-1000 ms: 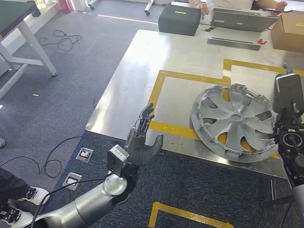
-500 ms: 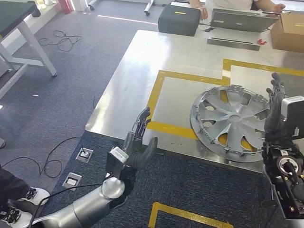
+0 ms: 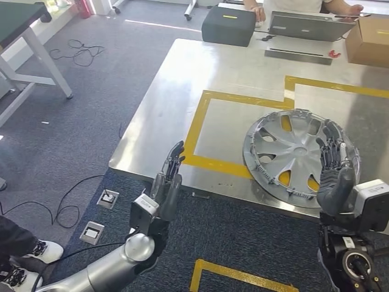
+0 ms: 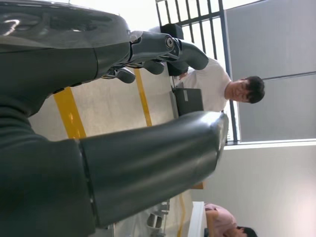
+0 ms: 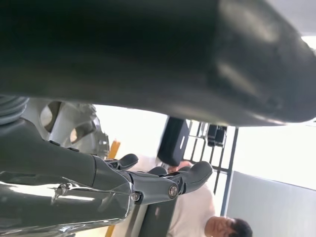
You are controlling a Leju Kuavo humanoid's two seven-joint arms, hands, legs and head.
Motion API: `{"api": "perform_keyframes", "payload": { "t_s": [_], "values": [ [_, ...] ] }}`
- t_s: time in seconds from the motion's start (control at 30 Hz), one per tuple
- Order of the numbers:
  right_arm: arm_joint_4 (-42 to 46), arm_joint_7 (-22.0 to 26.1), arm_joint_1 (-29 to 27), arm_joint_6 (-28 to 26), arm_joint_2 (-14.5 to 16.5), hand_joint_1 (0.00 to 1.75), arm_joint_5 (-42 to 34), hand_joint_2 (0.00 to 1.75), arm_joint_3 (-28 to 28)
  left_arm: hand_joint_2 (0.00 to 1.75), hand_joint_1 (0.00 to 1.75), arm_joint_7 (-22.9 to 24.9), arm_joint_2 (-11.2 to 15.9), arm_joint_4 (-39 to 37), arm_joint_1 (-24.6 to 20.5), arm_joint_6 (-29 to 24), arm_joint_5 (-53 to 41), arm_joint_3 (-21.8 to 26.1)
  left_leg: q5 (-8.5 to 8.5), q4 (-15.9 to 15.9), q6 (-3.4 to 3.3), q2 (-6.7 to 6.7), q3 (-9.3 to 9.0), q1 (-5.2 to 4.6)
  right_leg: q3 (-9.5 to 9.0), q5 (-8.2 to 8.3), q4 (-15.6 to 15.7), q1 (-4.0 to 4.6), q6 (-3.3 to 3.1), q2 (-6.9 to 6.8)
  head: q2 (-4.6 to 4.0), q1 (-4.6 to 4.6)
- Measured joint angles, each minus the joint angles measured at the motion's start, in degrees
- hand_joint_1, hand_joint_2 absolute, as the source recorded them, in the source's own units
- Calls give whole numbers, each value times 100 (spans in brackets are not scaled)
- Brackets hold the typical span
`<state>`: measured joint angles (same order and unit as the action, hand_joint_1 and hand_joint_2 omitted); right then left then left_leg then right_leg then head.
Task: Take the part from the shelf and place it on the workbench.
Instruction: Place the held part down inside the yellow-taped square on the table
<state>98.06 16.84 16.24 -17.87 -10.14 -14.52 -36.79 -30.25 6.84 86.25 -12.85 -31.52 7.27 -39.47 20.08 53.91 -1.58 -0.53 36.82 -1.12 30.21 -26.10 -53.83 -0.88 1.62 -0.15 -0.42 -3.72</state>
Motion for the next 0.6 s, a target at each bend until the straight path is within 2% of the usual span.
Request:
{"api": "perform_keyframes", "payload": {
  "t_s": [0.2, 0.6],
  "values": [
    [246, -30, -316, 91, 0, 0, -127, 0, -167, 0, 0, 83, 66, 189, 132, -117, -79, 6, 4, -1, 5, -1, -4, 0, -6, -5, 0, 1, 1, 0, 0, 0],
    [276, 39, -434, 211, 0, 0, -152, 0, -324, 0, 0, 154, 136, 339, 195, -161, -128, 9, 13, 3, 7, -1, -8, -2, -11, -8, 1, -1, 0, 0, 0, -1]
  ]
}}
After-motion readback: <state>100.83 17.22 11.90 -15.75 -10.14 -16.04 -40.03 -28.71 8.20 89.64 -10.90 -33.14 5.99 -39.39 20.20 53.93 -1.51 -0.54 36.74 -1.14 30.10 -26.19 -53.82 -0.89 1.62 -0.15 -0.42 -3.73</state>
